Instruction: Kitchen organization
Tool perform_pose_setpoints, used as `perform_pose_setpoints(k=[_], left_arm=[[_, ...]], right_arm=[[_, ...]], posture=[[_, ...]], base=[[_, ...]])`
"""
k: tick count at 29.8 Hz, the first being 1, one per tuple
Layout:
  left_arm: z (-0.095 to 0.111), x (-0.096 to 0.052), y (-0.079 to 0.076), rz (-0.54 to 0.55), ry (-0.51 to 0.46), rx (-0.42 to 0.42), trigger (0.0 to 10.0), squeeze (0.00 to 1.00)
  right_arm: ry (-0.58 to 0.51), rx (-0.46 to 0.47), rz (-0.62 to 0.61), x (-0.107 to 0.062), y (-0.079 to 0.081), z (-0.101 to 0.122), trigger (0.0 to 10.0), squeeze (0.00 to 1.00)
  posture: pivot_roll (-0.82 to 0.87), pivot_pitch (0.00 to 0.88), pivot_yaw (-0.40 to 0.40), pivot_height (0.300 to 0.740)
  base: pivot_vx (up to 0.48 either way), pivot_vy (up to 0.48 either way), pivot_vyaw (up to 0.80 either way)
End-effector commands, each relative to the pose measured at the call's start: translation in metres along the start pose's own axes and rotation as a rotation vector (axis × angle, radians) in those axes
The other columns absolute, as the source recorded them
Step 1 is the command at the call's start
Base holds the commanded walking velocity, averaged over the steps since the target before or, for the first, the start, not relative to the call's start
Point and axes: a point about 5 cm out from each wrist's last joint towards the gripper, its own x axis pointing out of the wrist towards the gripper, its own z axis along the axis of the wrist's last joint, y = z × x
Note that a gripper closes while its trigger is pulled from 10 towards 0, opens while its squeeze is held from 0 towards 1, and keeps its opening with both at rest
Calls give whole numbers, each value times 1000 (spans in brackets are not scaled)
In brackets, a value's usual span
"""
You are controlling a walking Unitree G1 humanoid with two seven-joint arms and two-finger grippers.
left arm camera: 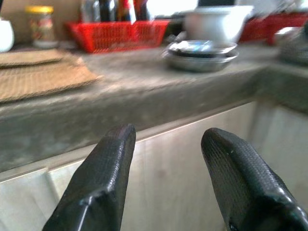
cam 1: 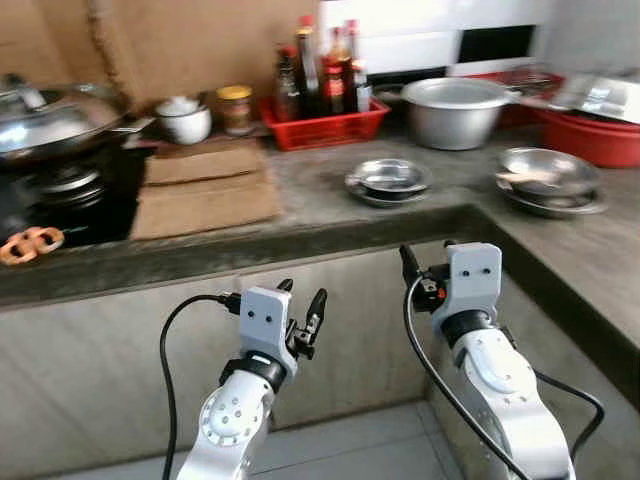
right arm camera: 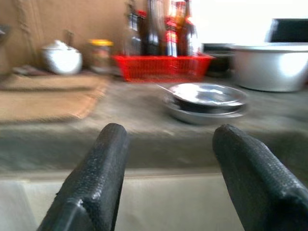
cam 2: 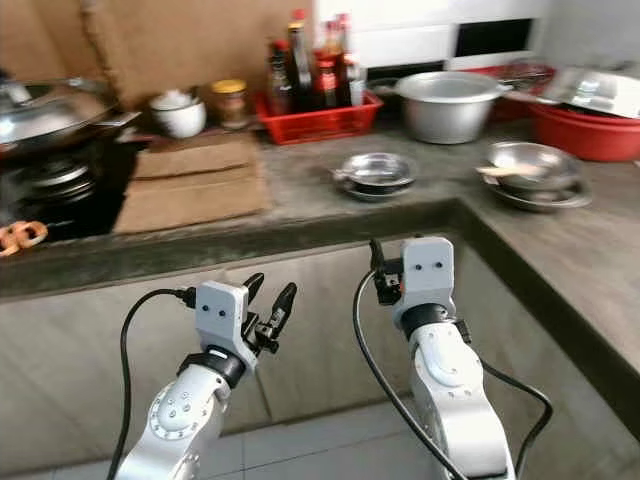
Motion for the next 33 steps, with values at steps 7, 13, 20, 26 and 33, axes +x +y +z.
perform_pose_setpoints(k=[7,13,20,26,33], left_arm=[[5,4,-8,-24,-21,-4,10000,0],[6,4,-8,-24,-22,-8,10000,0],[7,4,-9,-18,-35,-36,10000,0],[6,3,-9,5,-34,-78,10000,0],[6,3,-10,44,-63,-141,10000,0]], right_arm=[[-12,-19,-35,2,-13,2,10000,0],[-33,-39,-15,4,-11,5,10000,0],[-63,-43,-9,11,-14,12,10000,0],[-82,-63,21,17,-14,16,10000,0],[-122,-124,98,34,-8,25,10000,78]], posture=[[74,5,15,740],[76,6,13,740],[77,8,15,740],[79,8,12,740],[83,2,3,740]], base=[[402,0,0],[412,0,392],[220,0,0],[0,0,0],[0,0,0]])
